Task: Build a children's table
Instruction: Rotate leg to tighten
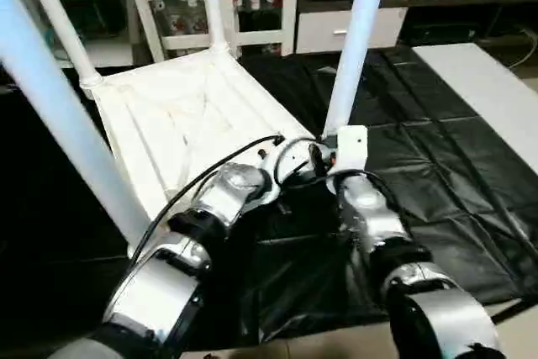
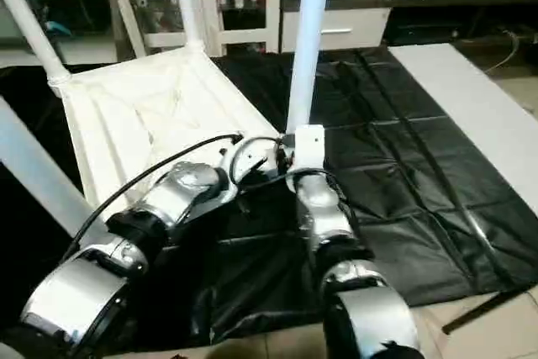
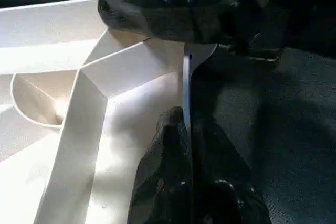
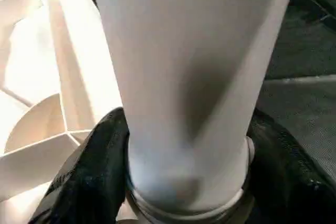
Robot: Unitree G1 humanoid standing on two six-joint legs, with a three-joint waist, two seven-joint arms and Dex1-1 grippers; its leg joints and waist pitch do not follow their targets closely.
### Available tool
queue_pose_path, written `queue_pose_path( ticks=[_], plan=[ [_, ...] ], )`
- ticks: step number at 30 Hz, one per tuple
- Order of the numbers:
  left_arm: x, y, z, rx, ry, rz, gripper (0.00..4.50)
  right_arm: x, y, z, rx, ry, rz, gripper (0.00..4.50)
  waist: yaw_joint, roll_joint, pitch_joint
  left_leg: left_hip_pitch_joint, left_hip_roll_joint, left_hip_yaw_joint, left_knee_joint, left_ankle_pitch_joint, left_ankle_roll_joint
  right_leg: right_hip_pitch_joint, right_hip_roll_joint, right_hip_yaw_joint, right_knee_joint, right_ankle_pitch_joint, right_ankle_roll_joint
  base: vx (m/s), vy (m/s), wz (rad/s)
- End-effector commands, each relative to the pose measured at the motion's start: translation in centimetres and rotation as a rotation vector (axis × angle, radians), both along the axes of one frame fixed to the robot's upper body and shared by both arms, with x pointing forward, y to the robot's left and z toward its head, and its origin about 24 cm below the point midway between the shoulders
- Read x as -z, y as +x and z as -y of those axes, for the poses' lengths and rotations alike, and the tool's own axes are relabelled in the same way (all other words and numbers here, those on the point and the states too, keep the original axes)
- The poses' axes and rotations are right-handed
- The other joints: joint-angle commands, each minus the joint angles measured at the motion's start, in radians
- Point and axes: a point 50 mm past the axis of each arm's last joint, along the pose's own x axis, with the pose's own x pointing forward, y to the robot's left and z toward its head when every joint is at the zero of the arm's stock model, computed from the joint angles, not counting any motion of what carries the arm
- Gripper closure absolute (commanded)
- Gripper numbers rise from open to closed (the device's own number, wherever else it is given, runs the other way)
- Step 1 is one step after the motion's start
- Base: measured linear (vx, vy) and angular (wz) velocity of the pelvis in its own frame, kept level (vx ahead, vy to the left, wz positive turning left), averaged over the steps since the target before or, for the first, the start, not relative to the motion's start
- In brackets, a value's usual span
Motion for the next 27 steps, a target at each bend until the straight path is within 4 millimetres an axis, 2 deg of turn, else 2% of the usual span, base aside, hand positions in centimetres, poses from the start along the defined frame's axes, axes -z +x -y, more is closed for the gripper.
queue_pose_path(
  ticks=[1, 2, 3, 4, 6, 7, 8, 10, 12, 13, 14, 16, 18, 19, 20, 21, 24, 25, 27],
  plan=[
    [0.2, 0.6, -1.2, -0.129, -0.026, 0.046, 4.5, 0.5, -0.4, -1.3, -0.032, 0.086, -0.016, 1.77, 0.006, -0.009, -0.066, 0.001, 0.027, -0.014, -0.06, -0.167, 0.069, 0.048, -0.053, 0.03, -0.046, -0.06, -0.249, 0.0, 0.0, 0.0],
    [0.3, 0.6, -1.1, -0.123, -0.022, 0.042, 4.5, 0.2, -0.3, -1.5, -0.048, 0.107, 0.008, 1.77, 0.007, -0.008, -0.065, 0.0, 0.026, -0.012, -0.058, -0.152, 0.085, 0.048, -0.053, 0.028, -0.046, -0.044, -0.258, 0.0, 0.0, 0.0],
    [0.3, 0.6, -1.1, -0.123, -0.022, 0.042, 4.5, 0.2, -0.3, -1.5, -0.048, 0.107, 0.008, 1.77, 0.007, -0.008, -0.065, 0.0, 0.026, -0.012, -0.058, -0.152, 0.085, 0.048, -0.053, 0.028, -0.046, -0.044, -0.258, 0.0, 0.0, 0.0],
    [0.4, 0.5, -1.3, -0.115, -0.02, 0.032, 4.5, -0.4, -0.2, -1.3, -0.093, 0.098, 0.058, 1.77, 0.011, -0.002, -0.063, 0.0, 0.028, -0.013, -0.059, -0.154, 0.091, 0.049, -0.054, 0.026, -0.046, -0.051, -0.263, 0.0, 0.0, 0.0],
    [0.5, 0.5, -1.8, -0.099, -0.026, 0.015, 4.5, -1.0, -0.2, -0.8, -0.144, 0.078, 0.119, 1.21, 0.012, -0.011, -0.061, 0.001, 0.031, -0.013, -0.06, -0.172, 0.093, 0.052, -0.056, 0.026, -0.051, -0.094, -0.26, 0.0, 0.0, 0.0],
    [0.5, 0.5, -1.9, -0.095, -0.03, 0.011, 4.5, -1.2, -0.2, -0.6, -0.149, 0.072, 0.133, 1.07, 0.014, -0.009, -0.062, 0.001, 0.031, -0.013, -0.06, -0.173, 0.093, 0.052, -0.056, 0.026, -0.05, -0.102, -0.259, 0.0, 0.0, 0.0],
    [0.5, 0.4, -2.0, -0.092, -0.034, 0.007, 4.5, -1.3, -0.2, -0.2, -0.155, 0.063, 0.142, 1.07, 0.014, -0.013, -0.061, 0.0, 0.033, -0.013, -0.061, -0.177, 0.098, 0.051, -0.056, 0.027, -0.051, -0.111, -0.254, 0.0, 0.0, 0.0],
    [0.6, 0.3, -2.3, -0.077, -0.041, -0.001, 4.5, -1.5, -0.2, 0.7, -0.165, 0.051, 0.167, 0.88, 0.006, -0.031, -0.059, -0.006, 0.032, -0.015, -0.063, -0.168, 0.103, 0.056, -0.056, 0.025, -0.052, -0.14, -0.241, 0.0, 0.0, 0.0],
    [0.8, 0.1, -2.7, -0.046, -0.039, -0.02, 4.5, -1.9, -0.3, 1.6, -0.197, 0.065, 0.189, 0.66, 0.007, -0.025, -0.057, -0.003, 0.033, -0.014, -0.062, -0.168, 0.107, 0.053, -0.059, 0.027, -0.056, -0.18, -0.235, 0.0, 0.0, 0.0],
    [1.0, -0.2, -3.0, -0.022, -0.036, -0.036, 4.5, -2.1, -0.3, 2.1, -0.229, 0.07, 0.198, 0.61, 0.008, -0.029, -0.057, -0.004, 0.034, -0.014, -0.061, -0.158, 0.113, 0.053, -0.058, 0.028, -0.055, -0.188, -0.234, 0.0, 0.0, 0.0],
    [1.2, -0.4, -3.3, 0.005, -0.034, -0.056, 4.5, -2.4, -0.4, 2.7, -0.264, 0.075, 0.206, 0.5, 0.007, -0.028, -0.056, -0.003, 0.033, -0.013, -0.061, -0.158, 0.119, 0.053, -0.058, 0.027, -0.056, -0.189, -0.236, 0.0, 0.0, 0.0],
    [1.7, -1.2, -3.9, 0.096, -0.021, -0.094, 4.5, -2.8, -0.7, 3.8, -0.396, 0.078, 0.207, 0.27, 0.01, -0.03, -0.057, -0.005, 0.035, -0.014, -0.059, -0.149, 0.135, 0.056, -0.058, 0.027, -0.054, -0.174, -0.241, 0.0, 0.0, 0.0],
    [1.9, -1.6, -4.2, 0.132, -0.015, -0.119, 4.5, -3.1, -1.0, 4.4, -0.472, 0.07, 0.204, 0.22, 0.013, -0.03, -0.057, -0.002, 0.035, -0.011, -0.056, -0.139, 0.145, 0.05, -0.054, 0.028, -0.051, -0.15, -0.252, 0.0, 0.0, 0.0],
    [2.0, -2.0, -4.4, 0.183, -0.009, -0.139, 4.5, -3.2, -1.4, 5.0, -0.561, 0.049, 0.187, 0.07, 0.018, -0.031, -0.057, -0.002, 0.039, -0.012, -0.057, -0.14, 0.144, 0.051, -0.058, 0.028, -0.049, -0.147, -0.256, 0.0, 0.0, 0.0],
    [2.1, -2.4, -4.9, 0.225, 0.001, -0.176, 4.5, -3.0, -2.2, 5.8, -0.703, 0.004, 0.142, 0.07, 0.027, -0.03, -0.056, -0.001, 0.039, -0.011, -0.056, -0.146, 0.146, 0.054, -0.052, 0.024, -0.047, -0.15, -0.259, 0.0, 0.0, 0.0],
    [2.2, -2.7, -5.1, 0.268, 0.01, -0.206, 4.5, -2.7, -3.1, 6.4, -0.832, -0.034, 0.089, 0.07, 0.036, -0.029, -0.055, -0.003, 0.044, -0.01, -0.055, -0.145, 0.145, 0.053, -0.052, 0.025, -0.046, -0.149, -0.256, 0.0, 0.0, 0.0],
    [2.2, -3.3, -5.3, 0.326, 0.006, -0.251, 4.5, -2.3, -4.3, 7.0, -0.975, -0.004, 0.008, 0.07, 0.044, -0.028, -0.056, -0.001, 0.045, -0.009, -0.055, -0.157, 0.135, 0.049, -0.055, 0.027, -0.045, -0.157, -0.26, 0.0, 0.0, 0.0],
    [2.2, -3.7, -5.4, 0.366, 0.008, -0.272, 4.5, -2.2, -5.0, 7.3, -1.047, 0.018, -0.033, 0.07, 0.047, -0.029, -0.053, -0.001, 0.043, -0.009, -0.057, -0.179, 0.132, 0.052, -0.053, 0.026, -0.049, -0.183, -0.258, 0.0, 0.0, 0.0],
    [2.2, -4.4, -5.5, 0.441, 0.011, -0.313, 4.5, -2.0, -5.7, 7.6, -1.121, 0.007, -0.079, 0.07, 0.052, -0.03, -0.054, 0.0, 0.05, -0.013, -0.06, -0.181, 0.118, 0.05, -0.061, 0.028, -0.05, -0.202, -0.251, 0.0, 0.0, 0.0]
  ],
)
